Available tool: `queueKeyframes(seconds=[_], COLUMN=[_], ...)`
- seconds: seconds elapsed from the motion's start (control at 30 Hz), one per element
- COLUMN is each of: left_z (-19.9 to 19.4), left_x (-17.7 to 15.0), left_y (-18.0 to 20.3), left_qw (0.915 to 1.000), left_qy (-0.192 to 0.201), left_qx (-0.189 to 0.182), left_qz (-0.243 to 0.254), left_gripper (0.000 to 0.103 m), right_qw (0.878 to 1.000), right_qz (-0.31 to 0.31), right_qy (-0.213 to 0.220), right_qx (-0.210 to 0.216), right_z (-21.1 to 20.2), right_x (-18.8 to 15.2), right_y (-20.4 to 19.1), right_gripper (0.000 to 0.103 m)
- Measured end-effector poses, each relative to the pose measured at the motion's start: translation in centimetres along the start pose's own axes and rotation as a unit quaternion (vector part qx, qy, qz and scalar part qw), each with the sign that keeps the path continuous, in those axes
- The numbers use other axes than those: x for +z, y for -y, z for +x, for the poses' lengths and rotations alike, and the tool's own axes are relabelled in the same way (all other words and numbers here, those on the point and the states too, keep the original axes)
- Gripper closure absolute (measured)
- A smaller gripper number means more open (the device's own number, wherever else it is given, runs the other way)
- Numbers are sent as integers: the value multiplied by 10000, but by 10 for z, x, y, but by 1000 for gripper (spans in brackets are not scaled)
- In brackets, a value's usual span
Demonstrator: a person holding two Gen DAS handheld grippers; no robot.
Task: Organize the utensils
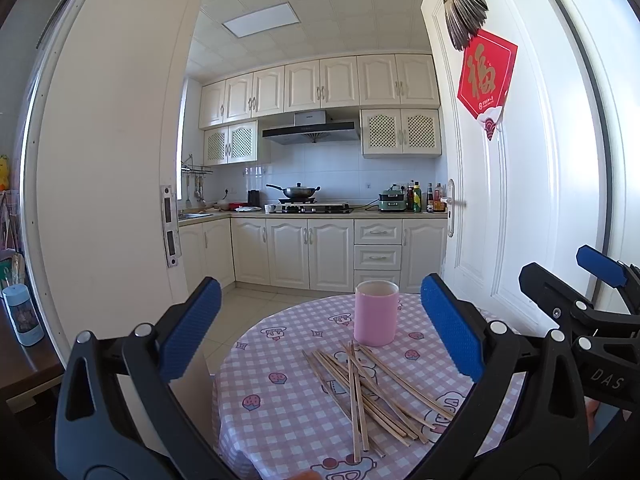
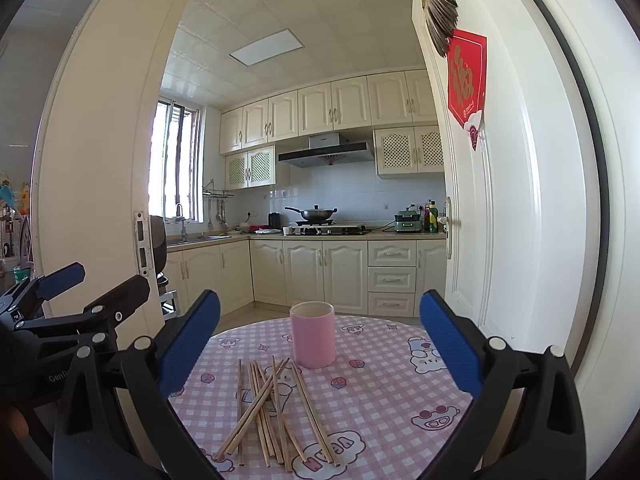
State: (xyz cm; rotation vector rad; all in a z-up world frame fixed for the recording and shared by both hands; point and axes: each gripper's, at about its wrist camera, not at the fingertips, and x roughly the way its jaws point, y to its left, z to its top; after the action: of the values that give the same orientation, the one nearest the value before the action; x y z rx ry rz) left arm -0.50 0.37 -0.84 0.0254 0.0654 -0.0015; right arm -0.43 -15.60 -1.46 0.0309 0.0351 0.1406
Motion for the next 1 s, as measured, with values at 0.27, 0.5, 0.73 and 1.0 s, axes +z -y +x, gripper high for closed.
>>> queueKeyframes(seconds=[0.27,0.5,0.73,1.0], left_z=[-2,-2,-2,-5], left_x=[0,2,2,1], left_y=[0,1,1,0], left_qw=[10000,10000,10000,10000], left_qy=[4,-12,-16,-34], left_qx=[6,4,13,31], left_qz=[-2,-1,-3,-2], left_gripper=[6,6,6,6], right_qw=[10000,10000,10000,9999], right_qz=[40,56,60,65], right_qy=[-18,-39,-50,-63], right_qx=[46,54,62,55], right_z=[-3,-5,-5,-4], right_x=[1,2,3,3], right_y=[2,2,3,2], right_gripper=[7,7,7,7])
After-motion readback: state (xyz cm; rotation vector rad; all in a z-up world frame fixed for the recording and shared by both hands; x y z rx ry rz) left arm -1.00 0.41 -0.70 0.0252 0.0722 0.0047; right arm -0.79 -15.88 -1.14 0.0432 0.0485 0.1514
